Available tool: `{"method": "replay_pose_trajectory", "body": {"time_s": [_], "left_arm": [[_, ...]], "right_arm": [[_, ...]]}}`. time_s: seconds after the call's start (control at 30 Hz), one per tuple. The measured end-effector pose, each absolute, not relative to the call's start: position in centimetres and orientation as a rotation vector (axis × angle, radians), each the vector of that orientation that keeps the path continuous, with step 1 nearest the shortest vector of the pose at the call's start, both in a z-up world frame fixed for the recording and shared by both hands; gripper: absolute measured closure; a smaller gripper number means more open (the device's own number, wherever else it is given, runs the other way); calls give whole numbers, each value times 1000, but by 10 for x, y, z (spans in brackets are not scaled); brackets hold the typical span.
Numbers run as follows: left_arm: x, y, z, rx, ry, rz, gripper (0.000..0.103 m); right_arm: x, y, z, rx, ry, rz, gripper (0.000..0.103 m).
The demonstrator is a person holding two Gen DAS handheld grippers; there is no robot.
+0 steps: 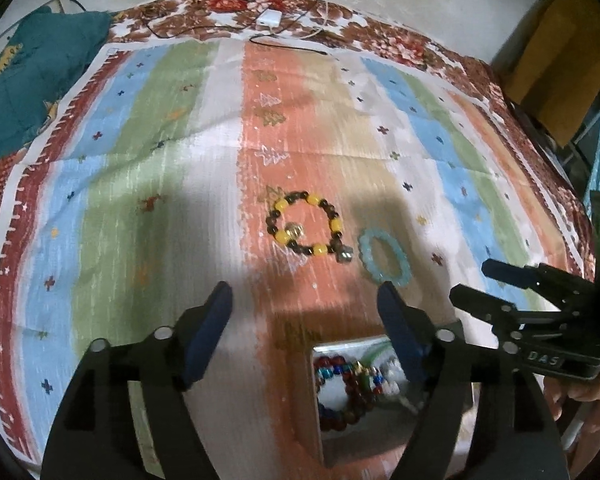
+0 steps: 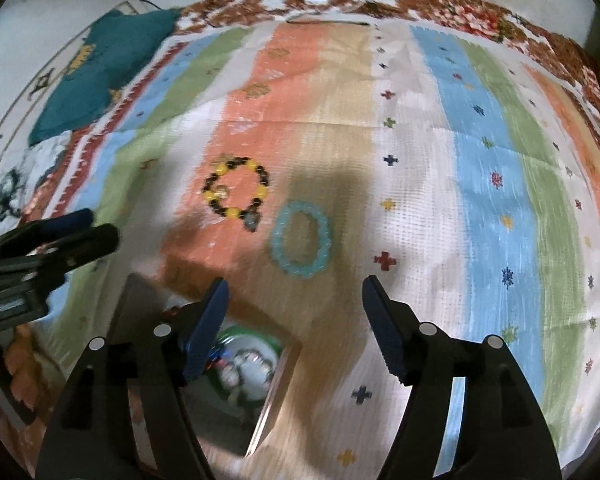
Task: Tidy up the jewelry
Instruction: 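Grasp the yellow-and-black bracelet with the left tool while the right grasps the light-blue one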
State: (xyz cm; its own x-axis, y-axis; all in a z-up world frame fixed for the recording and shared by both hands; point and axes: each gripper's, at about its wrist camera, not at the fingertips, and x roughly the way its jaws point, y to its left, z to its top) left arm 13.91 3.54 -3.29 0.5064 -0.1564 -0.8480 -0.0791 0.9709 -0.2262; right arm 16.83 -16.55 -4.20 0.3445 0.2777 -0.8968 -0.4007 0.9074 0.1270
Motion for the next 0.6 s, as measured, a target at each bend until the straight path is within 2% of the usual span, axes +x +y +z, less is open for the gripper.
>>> {"method": "replay_pose_trajectory", "body": {"time_s": [0.6], "left_arm": [[197, 51, -68, -248, 1123, 0, 28]], "right_arm": [[217, -159, -74, -114, 1208, 380, 34]]}}
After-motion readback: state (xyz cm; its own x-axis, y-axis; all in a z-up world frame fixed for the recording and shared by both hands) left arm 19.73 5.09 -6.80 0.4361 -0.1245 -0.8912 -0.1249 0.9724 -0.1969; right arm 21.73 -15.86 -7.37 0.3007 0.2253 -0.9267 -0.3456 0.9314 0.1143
